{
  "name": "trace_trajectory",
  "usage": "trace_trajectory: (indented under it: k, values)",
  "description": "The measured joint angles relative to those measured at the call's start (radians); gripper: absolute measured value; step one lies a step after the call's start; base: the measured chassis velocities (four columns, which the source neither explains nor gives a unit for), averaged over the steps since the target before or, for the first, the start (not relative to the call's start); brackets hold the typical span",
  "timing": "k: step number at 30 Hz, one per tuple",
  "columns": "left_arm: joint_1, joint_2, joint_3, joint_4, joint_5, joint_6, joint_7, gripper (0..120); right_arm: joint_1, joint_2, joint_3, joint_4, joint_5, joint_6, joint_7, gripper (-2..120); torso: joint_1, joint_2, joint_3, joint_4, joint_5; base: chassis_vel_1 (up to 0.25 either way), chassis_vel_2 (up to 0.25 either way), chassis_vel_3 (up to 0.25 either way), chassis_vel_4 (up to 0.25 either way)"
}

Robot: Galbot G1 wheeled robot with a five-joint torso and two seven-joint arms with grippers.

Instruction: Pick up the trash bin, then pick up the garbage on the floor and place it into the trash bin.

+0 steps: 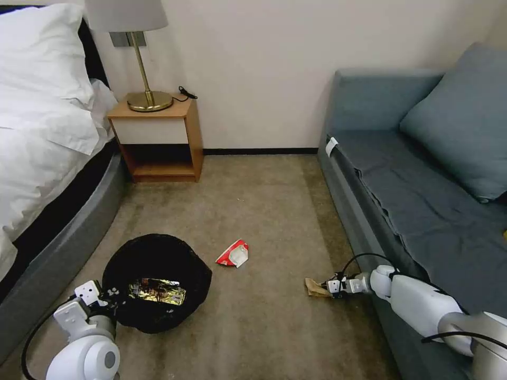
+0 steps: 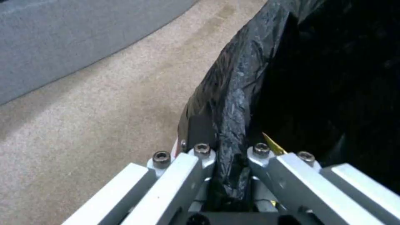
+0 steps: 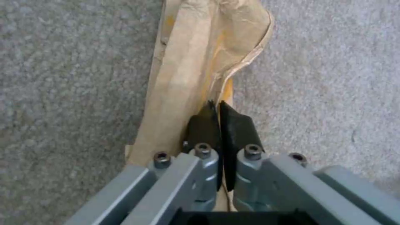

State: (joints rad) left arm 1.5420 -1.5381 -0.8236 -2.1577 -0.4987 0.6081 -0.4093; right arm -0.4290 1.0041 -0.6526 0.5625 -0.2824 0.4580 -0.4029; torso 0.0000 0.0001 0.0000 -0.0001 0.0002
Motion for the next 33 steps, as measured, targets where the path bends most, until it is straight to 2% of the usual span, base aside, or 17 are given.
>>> trace_trajectory:
  k: [4, 18, 24, 33]
  values:
    - [0.0, 0.0, 0.0, 0.002, 0.0, 0.0, 0.0, 3, 0.001, 0.0, 0.005, 0.004, 0.004, 0.005, 0.0, 0, 0.0, 0.0, 0.0, -0.0001, 0.0, 0.0, 0.0, 0.0, 0.0]
    - [-0.008, -0.002, 0.011, 0.019, 0.004, -0.005, 0.001, 3, -0.002, -0.039, 0.019, 0.115, 0.088, 0.009, 0.012, 0, 0.0, 0.0, 0.0, -0.0005, 0.0, 0.0, 0.0, 0.0, 0.0]
    - [-0.008, -0.003, 0.013, 0.024, 0.005, -0.009, 0.001, 3, -0.001, -0.074, 0.021, 0.173, 0.124, 0.009, 0.017, 0, 0.0, 0.0, 0.0, 0.0002, 0.0002, 0.0, 0.0, 0.0, 0.0]
    - [-0.012, -0.005, 0.019, 0.022, 0.009, -0.009, 0.002, 3, -0.014, -0.131, 0.045, 0.296, 0.21, -0.005, 0.024, 0, 0.0, 0.0, 0.0, 0.0, -0.0003, 0.0, 0.0, 0.0, 0.0]
